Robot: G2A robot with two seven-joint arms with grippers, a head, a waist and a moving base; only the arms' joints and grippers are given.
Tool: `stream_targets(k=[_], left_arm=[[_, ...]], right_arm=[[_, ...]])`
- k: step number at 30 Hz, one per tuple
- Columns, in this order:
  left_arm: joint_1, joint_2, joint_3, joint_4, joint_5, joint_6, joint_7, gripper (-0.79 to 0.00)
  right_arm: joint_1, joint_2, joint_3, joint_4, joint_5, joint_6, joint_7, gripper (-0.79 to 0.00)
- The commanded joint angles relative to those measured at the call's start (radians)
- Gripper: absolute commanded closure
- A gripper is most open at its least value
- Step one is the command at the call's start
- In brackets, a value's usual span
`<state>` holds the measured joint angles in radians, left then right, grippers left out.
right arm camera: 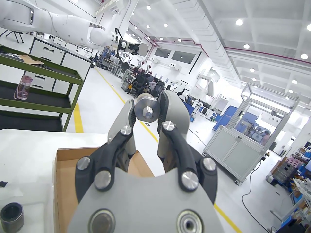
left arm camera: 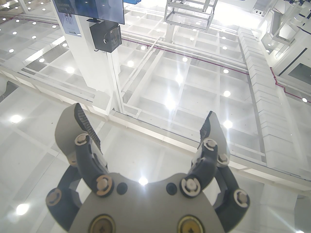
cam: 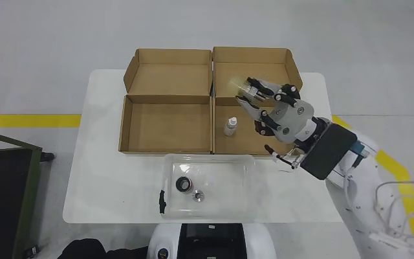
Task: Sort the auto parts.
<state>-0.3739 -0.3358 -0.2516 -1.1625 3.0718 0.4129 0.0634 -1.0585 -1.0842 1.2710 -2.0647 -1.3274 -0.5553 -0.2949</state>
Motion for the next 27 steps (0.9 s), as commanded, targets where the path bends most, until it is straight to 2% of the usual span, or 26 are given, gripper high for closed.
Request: stream_targets(k=[1,10,21,27], left_arm=[[0.000,0.000,0.000,0.000,0.000,0.000,0.000,-0.785],[0.000,0.000,0.000,0.000,0.000,0.000,0.000,-0.785],[0.000,0.000,0.000,0.000,0.000,0.000,0.000,-0.785],[0.000,0.000,0.000,0.000,0.000,0.000,0.000,-0.785]], right_arm=[[-0.011,0.001,0.001,0.006,-0.003,-0.010,0.019,0.000],[-0.073,0.008,0.012,0.051,0.013,-0.080,0.108,0.000],[-0.129,0.022,0.037,0.123,0.020,-0.211,0.221,0.000],[-0.182,0.032,0.099,0.159,0.038,-0.203,0.276,0.000]])
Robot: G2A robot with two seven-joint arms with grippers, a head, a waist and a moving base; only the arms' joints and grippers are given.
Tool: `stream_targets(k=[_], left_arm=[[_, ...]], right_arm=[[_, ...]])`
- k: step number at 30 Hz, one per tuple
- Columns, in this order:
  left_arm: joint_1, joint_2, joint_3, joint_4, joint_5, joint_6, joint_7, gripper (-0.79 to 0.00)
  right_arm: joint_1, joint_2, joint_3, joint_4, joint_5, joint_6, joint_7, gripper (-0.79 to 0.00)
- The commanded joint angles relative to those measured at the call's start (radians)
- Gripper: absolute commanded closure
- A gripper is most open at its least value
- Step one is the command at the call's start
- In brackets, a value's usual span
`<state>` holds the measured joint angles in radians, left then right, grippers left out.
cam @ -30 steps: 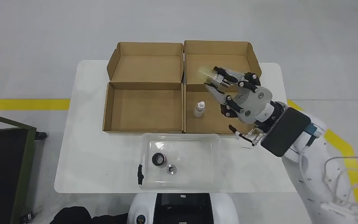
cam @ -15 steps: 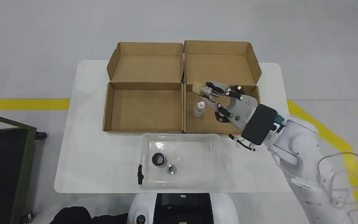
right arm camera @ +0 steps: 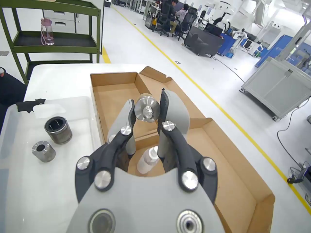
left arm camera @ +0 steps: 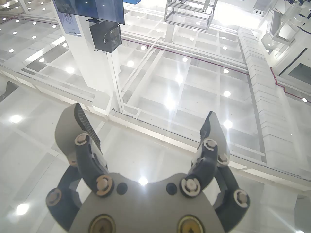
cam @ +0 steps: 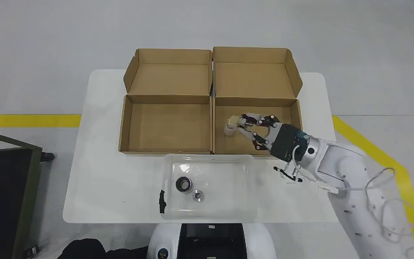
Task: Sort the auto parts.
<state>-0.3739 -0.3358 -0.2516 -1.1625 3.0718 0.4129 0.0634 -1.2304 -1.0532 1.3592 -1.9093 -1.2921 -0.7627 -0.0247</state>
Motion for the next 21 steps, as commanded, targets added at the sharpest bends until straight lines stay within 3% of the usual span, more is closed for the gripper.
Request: stream_targets(k=[1,11,21], left_arm=[[0.000,0.000,0.000,0.000,0.000,0.000,0.000,-0.785],[0.000,0.000,0.000,0.000,0.000,0.000,0.000,-0.785],[0.000,0.000,0.000,0.000,0.000,0.000,0.000,-0.785]], right_arm=[[-0.020,0.003,0.022,0.005,0.002,0.008,0.015,0.000],[-0.090,0.018,0.103,0.051,0.008,0.008,0.131,0.000],[0.003,0.019,0.045,0.173,0.041,-0.043,0.265,0.000]])
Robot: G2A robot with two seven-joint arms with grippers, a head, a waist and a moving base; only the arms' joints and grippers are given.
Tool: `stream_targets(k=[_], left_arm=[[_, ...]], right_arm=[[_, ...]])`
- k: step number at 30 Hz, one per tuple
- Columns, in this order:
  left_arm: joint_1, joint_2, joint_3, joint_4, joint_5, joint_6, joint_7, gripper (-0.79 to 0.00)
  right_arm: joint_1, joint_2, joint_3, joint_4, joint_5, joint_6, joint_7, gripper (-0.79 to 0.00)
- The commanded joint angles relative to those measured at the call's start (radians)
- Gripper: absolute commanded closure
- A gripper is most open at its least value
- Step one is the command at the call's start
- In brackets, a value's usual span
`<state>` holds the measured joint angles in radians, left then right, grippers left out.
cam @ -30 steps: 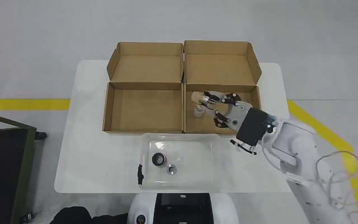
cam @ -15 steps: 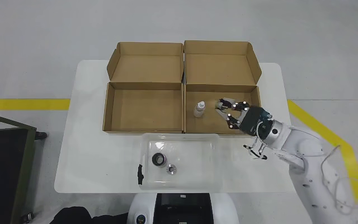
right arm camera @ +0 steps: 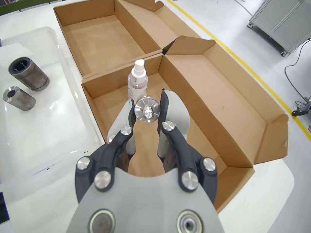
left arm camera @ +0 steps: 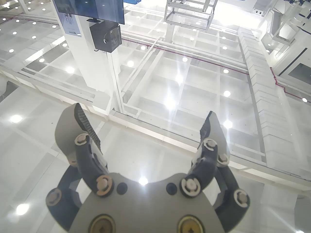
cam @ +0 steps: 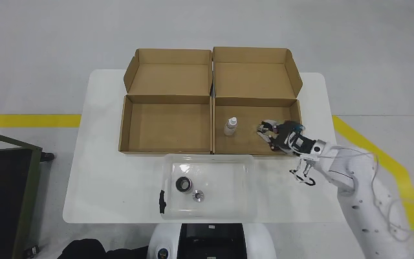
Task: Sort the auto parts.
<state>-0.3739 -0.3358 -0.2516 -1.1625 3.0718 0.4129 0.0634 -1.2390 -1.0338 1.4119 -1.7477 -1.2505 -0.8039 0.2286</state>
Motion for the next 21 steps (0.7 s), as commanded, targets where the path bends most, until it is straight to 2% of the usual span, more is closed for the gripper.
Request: stream_targets(k=[1,21], left_arm=[[0.000,0.000,0.000,0.000,0.000,0.000,0.000,-0.785],[0.000,0.000,0.000,0.000,0.000,0.000,0.000,-0.785]], right_arm=[[0.023,-0.001,-0.017,0.025,0.003,-0.003,0.021,0.000],[0.276,-0.032,-0.246,0.282,0.004,-0.046,0.180,0.000]])
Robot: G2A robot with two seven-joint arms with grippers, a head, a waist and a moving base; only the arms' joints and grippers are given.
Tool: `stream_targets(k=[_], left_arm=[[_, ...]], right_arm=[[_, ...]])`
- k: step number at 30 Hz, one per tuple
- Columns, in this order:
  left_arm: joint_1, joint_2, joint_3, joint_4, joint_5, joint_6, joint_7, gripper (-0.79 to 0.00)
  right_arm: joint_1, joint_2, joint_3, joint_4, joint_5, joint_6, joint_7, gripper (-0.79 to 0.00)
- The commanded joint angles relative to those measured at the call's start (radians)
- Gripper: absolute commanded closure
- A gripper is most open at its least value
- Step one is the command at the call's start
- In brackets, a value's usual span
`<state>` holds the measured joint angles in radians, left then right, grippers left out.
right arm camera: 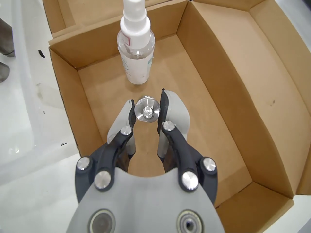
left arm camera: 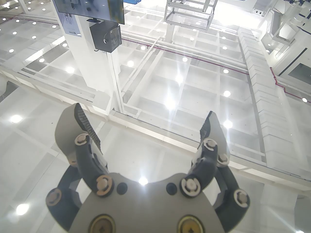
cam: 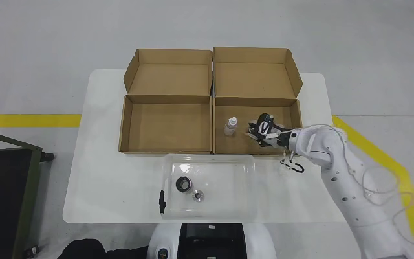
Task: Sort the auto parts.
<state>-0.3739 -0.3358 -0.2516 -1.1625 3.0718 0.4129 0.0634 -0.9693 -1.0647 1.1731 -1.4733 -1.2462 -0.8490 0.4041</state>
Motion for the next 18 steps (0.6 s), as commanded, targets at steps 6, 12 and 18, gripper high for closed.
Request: stream_targets(k=[6,12,18], left_arm=[[0.000,0.000,0.000,0.000,0.000,0.000,0.000,-0.785],[0.000,0.000,0.000,0.000,0.000,0.000,0.000,-0.785],[0.000,0.000,0.000,0.000,0.000,0.000,0.000,-0.785]], right_arm=[[0.046,-0.010,-0.055,0.046,-0.003,-0.002,0.024,0.000],[0.072,-0.016,-0.084,0.079,-0.009,0.003,0.034,-0.028],[0.095,-0.022,-0.110,0.119,-0.007,0.005,0.033,-0.074]])
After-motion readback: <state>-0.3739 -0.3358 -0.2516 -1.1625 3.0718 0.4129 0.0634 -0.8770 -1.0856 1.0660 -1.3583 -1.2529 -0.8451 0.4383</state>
